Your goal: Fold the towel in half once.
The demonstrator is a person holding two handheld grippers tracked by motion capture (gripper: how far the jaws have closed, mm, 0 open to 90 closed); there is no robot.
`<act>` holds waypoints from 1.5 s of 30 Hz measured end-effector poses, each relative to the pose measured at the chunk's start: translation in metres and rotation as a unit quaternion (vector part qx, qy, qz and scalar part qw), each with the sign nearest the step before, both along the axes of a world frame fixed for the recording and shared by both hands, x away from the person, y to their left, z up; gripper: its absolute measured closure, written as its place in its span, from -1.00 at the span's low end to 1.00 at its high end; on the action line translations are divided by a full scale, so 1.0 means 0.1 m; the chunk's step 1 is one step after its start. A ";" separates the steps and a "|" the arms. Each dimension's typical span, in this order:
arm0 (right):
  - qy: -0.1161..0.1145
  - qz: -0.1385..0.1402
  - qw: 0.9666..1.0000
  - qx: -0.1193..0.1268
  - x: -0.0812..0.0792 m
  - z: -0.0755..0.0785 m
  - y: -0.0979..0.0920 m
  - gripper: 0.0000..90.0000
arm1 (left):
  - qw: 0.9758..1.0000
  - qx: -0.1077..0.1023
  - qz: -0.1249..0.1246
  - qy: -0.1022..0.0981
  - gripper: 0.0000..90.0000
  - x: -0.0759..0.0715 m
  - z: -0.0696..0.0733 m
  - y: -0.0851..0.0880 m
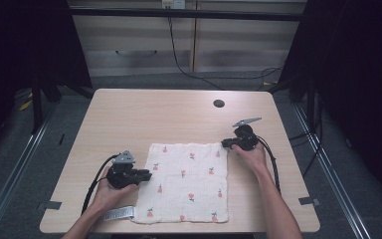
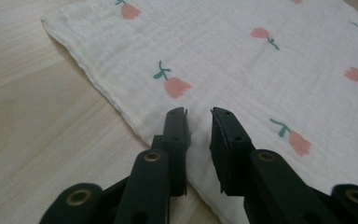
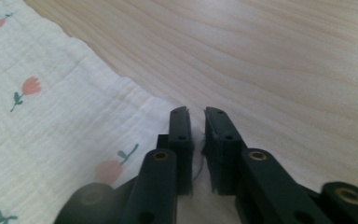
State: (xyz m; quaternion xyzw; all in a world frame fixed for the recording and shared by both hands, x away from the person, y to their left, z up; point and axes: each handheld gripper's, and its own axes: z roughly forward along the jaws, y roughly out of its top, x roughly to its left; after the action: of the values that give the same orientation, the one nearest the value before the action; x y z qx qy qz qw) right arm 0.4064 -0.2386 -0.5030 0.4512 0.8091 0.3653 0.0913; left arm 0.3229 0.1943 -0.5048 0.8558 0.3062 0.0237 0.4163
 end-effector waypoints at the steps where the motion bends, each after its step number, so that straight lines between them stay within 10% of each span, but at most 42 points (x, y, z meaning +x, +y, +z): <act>1: -0.001 -0.002 1.000 0.001 -0.01 0.01 0.00 0.94 | 1.000 0.000 0.001 0.001 0.64 0.00 0.00 0.00; 10: -0.013 -0.002 1.000 0.024 -0.06 0.08 -0.03 0.97 | 0.999 -0.032 0.023 -0.018 0.47 0.10 0.23 0.16; 25: -0.021 0.002 0.999 0.042 -0.12 0.10 -0.01 0.97 | 0.998 -0.038 0.056 -0.005 0.31 0.73 0.29 0.04; 45: -0.029 0.008 0.999 0.045 -0.19 0.15 -0.03 0.97 | 0.997 -0.004 0.075 0.014 0.48 1.05 -0.02 -0.14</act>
State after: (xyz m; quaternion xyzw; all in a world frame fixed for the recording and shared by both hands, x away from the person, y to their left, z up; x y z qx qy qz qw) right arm 0.3875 -0.2415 -0.4885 0.4380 0.7922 0.4150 0.0913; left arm 0.4281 0.1799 -0.5072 0.8292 0.3754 0.0414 0.4121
